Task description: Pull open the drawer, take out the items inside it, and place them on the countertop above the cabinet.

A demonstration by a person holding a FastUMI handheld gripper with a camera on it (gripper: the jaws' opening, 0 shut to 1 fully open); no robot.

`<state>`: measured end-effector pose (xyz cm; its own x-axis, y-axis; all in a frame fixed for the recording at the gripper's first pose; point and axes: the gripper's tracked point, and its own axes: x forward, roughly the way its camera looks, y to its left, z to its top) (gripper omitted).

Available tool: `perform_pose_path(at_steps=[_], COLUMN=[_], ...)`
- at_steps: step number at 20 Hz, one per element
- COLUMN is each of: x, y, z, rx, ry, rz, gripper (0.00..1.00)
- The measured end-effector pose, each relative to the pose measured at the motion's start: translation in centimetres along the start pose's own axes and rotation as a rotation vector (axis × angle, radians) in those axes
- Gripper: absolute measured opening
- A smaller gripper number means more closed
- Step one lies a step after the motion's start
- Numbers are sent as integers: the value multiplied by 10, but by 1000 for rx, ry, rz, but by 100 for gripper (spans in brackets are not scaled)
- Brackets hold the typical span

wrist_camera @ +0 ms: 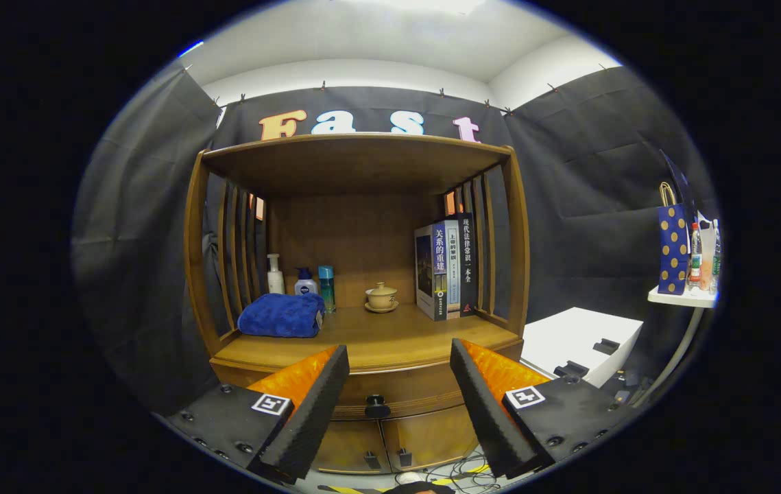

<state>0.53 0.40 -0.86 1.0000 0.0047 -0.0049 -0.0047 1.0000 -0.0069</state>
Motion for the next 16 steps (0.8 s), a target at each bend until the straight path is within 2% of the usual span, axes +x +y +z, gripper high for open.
perform_pose_path(at_steps=[5, 16], x=[17, 74], y=[5, 25], z=[-32, -136], rx=[-28, -90], ry=[34, 118], rz=[9, 67], gripper=[98, 98])
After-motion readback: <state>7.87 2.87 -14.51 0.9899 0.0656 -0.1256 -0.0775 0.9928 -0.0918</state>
